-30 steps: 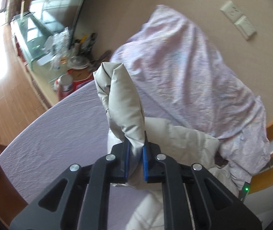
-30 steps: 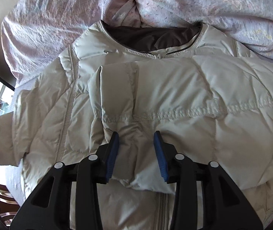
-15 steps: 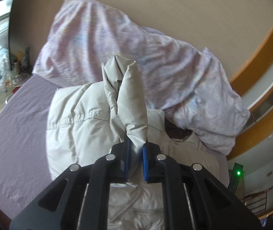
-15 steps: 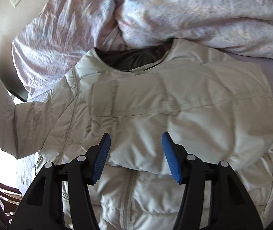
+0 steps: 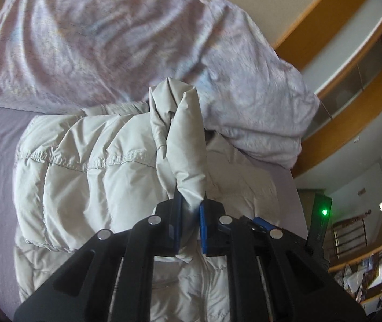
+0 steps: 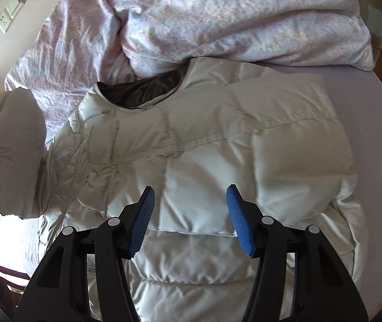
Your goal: Fold large clothes
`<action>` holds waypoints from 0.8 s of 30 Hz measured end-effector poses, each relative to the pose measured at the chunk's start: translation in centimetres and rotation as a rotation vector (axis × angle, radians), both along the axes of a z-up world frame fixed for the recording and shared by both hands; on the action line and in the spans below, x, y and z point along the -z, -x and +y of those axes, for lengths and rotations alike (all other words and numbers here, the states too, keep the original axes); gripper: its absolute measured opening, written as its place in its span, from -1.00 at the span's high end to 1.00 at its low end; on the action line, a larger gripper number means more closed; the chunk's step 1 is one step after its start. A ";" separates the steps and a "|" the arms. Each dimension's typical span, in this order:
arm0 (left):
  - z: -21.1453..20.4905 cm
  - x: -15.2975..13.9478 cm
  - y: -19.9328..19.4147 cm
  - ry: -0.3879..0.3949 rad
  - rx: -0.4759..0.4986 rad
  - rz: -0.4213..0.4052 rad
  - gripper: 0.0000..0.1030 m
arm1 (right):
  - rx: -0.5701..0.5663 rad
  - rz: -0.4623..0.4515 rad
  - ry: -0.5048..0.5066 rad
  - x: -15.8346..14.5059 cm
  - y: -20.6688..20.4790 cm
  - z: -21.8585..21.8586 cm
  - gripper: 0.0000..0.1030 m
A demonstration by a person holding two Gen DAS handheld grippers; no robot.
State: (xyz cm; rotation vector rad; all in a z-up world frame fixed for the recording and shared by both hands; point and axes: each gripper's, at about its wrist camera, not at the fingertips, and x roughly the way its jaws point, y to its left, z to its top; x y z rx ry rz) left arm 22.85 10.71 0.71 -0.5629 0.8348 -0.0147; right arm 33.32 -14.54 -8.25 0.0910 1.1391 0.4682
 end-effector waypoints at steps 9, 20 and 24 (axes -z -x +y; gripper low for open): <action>-3.5 3.6 -2.4 0.008 0.071 0.098 0.73 | 0.015 0.010 -0.006 0.2 0.0 -0.7 -0.12; -1.4 5.2 -1.5 0.002 0.017 0.139 0.11 | -0.049 0.014 -0.069 -0.5 0.4 1.1 -0.12; -0.1 5.5 -0.9 -0.020 -0.017 0.153 0.08 | -0.087 0.054 -0.133 -0.5 0.3 2.4 -0.11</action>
